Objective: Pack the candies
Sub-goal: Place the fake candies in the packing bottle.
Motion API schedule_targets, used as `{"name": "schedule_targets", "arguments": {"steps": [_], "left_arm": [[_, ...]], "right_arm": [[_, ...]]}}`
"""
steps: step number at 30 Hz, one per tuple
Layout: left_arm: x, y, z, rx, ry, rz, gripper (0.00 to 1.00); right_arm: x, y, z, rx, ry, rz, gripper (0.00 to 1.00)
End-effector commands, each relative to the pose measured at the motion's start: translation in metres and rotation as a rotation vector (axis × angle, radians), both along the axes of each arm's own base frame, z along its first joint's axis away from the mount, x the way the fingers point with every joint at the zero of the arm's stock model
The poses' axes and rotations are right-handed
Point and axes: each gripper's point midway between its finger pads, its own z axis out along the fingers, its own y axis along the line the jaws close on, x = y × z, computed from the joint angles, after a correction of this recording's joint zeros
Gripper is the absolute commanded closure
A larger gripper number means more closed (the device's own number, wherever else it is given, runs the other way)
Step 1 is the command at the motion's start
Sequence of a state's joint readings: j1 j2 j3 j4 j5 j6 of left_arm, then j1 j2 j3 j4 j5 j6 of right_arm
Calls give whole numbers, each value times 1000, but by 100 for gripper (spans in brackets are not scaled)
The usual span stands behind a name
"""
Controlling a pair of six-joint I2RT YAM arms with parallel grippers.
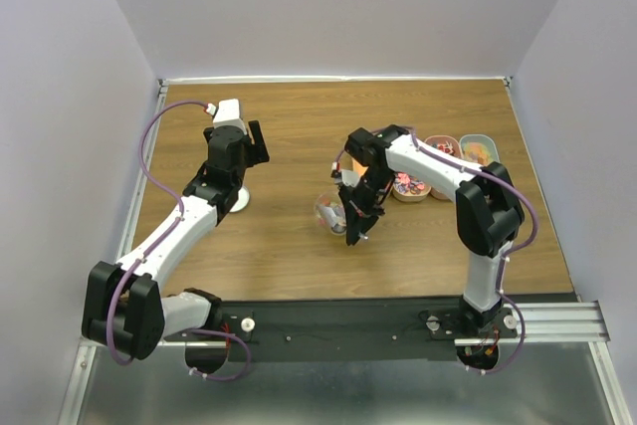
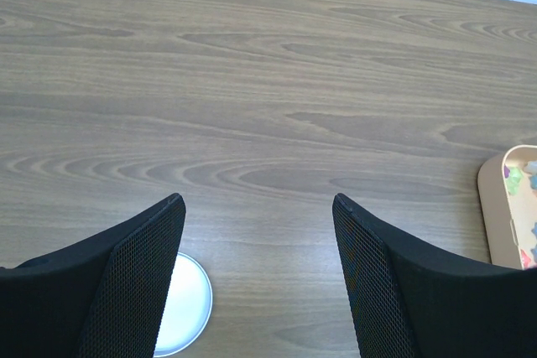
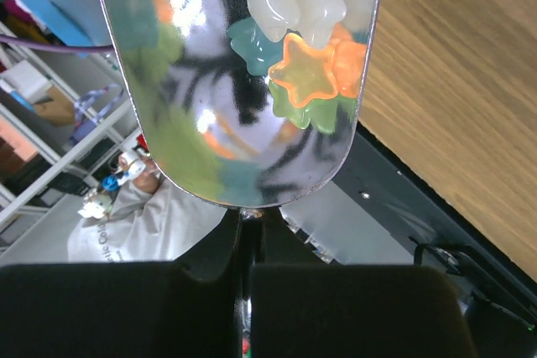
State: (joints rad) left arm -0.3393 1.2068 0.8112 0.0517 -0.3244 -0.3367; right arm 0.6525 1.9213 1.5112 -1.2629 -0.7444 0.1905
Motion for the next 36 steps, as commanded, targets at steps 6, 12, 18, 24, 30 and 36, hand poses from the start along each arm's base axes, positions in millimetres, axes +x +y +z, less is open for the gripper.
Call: {"name": "schedule_targets", "arguments": {"steps": [6,12,18,24,30,36], "left_arm": [[3,7,4,8,-10,26,21],[2,6,6,5,-14,24,21],[1,6,7,4,-15,22,21],[2,6,7,4,-16,22,21],[2,7,6,7,-14,27,21],[1,7,7,6,-17,26,21]], "right_arm": [[-14,0,6,24,127,-43,99],[-1,3,12,36,133,-82,99],[6,1,16,37,163,-118,99],[3,3,16,46,209,-129,99],[1,4,14,42,241,-138,99],[0,3,11,30,256,-145,99]]}}
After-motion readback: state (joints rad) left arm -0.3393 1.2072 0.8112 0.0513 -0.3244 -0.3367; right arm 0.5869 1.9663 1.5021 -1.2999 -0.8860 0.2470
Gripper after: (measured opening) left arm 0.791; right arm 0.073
